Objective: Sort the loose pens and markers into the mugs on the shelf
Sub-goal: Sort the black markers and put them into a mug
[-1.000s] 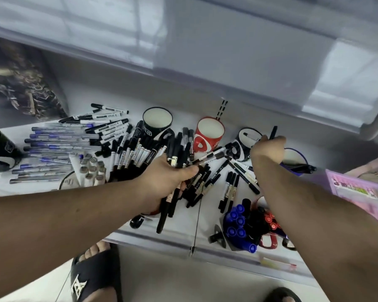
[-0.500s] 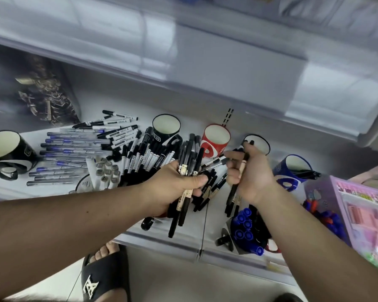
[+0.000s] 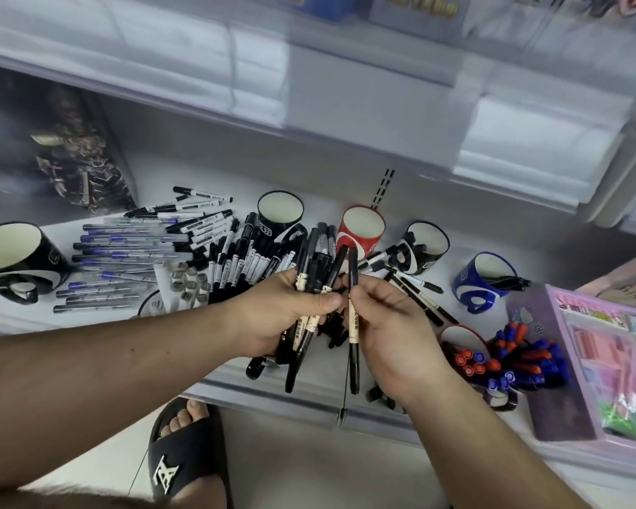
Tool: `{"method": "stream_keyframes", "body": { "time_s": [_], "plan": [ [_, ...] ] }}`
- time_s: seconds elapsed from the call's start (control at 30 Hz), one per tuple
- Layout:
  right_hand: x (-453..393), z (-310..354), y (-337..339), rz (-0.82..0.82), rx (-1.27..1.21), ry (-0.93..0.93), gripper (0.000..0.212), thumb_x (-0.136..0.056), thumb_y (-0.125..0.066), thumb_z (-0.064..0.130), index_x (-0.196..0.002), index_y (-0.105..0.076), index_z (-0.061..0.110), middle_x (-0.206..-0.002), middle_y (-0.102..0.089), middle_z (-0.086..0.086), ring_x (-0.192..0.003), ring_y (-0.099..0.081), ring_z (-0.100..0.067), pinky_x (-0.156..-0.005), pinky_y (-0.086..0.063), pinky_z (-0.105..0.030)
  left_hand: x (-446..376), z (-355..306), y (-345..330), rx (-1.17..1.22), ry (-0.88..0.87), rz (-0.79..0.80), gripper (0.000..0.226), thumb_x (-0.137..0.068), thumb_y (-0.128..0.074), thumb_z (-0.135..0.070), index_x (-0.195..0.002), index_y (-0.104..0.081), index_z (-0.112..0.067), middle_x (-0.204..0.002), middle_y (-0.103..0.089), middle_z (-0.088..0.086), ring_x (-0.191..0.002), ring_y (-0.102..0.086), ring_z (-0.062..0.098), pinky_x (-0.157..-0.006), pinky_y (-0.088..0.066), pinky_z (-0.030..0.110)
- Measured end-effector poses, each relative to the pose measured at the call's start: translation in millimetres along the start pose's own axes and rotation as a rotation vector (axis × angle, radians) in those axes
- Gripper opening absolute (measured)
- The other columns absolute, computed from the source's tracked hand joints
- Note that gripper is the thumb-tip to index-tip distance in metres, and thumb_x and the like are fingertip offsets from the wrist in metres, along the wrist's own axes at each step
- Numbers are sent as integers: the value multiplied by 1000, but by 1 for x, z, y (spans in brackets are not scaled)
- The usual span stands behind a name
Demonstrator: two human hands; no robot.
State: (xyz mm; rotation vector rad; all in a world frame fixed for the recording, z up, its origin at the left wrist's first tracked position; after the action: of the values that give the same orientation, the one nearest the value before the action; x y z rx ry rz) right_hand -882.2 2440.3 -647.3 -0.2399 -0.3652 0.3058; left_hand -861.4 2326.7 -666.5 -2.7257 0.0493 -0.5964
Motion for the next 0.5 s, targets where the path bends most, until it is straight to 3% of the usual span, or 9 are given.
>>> {"method": "stream_keyframes", "body": {
  "time_s": [0.13, 0.27, 0.37, 0.43, 0.5],
  "plan": [
    [-5, -2, 1, -89, 155, 32, 26, -84, -69, 20, -108, -65, 11, -98, -70, -16, -88, -67, -29, -83, -51, -46, 2, -7, 1, -36, -68, -9, 43, -62, -75, -16, -103, -66, -5, -88, -73, 4, -83, -69, 14, -68, -54, 22],
    [-9, -3, -8, -88, 143, 4, 16, -92, -65, 18, -100, -69, 4, -99, -74, -17, -94, -70, -35, -86, -55, -48, 7, -15, -1, -135, -99, -11, 22, -72, -76, -3, -90, -62, -7, -63, -68, -3, -55, -62, 9, -50, -48, 22],
    [-9, -3, -12, -127, 120, -30, 19, -95, -62, 18, -93, -67, 0, -89, -74, -17, -76, -70, -37, -75, -56, -61, 9, -13, -2, -133, -78, -15, 18, -80, -71, 1, -87, -58, -9, -56, -63, -6, -45, -56, 6, -42, -40, 20],
    [-7, 0, -8, -197, 72, -51, 18, -99, -56, 19, -89, -64, 6, -71, -69, -8, -58, -65, -22, -59, -55, -43, 9, -11, 4, -88, -43, -40, 20, -80, -73, -6, -92, -58, -11, -62, -67, -3, -53, -62, 11, -47, -41, 23],
    [-5, 9, 3, -277, 98, -15, 20, -102, -48, 21, -85, -56, 13, -60, -55, -2, -47, -53, -14, -51, -42, -31, 9, -10, 12, -84, -26, -86, 19, -79, -74, -15, -90, -59, -13, -66, -69, 0, -57, -64, 15, -52, -42, 25]
  ]
}}
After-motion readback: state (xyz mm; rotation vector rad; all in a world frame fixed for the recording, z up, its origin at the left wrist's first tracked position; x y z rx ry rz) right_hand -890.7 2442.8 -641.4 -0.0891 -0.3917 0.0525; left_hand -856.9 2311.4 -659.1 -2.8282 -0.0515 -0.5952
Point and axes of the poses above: each hand's wrist, its own x-axis away from the middle knuckle, its own y-axis out of the back of the hand, z = x × y, the point moved 9 cm from there along -x, towards the middle knuckle
